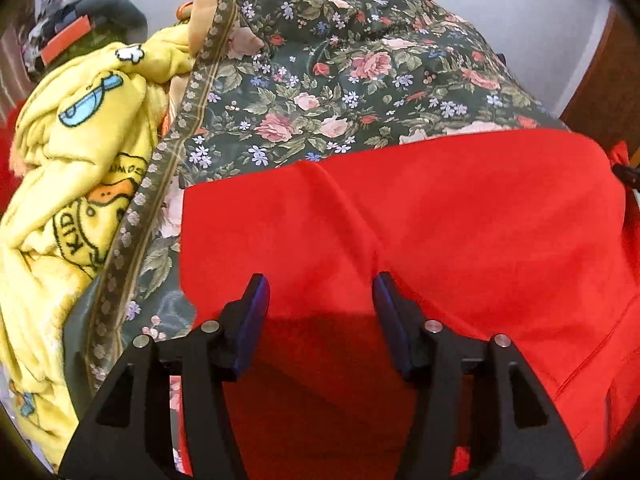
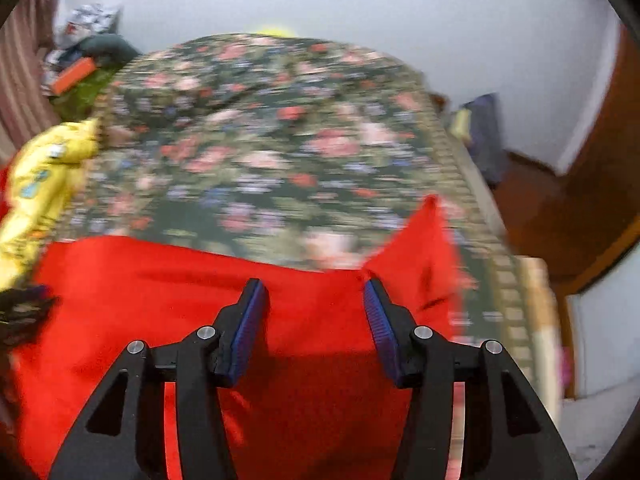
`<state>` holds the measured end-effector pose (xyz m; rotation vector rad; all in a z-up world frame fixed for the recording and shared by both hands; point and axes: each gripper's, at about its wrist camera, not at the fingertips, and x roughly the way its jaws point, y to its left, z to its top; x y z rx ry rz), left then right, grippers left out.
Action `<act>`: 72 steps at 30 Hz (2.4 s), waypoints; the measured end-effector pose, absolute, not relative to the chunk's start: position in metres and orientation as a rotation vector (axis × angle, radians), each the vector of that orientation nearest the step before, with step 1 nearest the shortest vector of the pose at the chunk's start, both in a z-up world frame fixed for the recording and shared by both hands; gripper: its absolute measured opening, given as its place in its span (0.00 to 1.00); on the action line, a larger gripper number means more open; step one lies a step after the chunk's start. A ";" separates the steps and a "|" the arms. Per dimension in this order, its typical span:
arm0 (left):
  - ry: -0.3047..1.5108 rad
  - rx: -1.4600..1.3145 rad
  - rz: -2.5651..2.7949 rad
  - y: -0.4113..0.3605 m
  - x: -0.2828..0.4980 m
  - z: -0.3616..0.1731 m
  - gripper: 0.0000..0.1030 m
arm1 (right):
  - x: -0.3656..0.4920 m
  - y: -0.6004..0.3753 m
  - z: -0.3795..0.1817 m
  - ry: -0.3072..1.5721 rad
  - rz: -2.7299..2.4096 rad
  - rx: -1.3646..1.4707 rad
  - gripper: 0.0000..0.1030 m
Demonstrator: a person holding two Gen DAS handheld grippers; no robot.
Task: Fold large clothes
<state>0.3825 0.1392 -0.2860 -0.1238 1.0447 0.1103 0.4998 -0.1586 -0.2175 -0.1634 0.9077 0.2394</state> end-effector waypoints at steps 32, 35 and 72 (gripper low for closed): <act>0.949 -0.107 0.067 0.101 0.365 -0.226 0.60 | 0.454 -0.260 -0.160 0.866 0.248 0.022 0.67; 0.954 -0.081 0.034 0.082 0.377 -0.228 0.60 | 0.477 -0.245 -0.171 0.882 0.257 0.069 0.67; 1.021 -0.080 0.106 0.087 0.322 -0.229 0.64 | 0.402 -0.284 -0.158 0.914 0.191 -0.100 0.35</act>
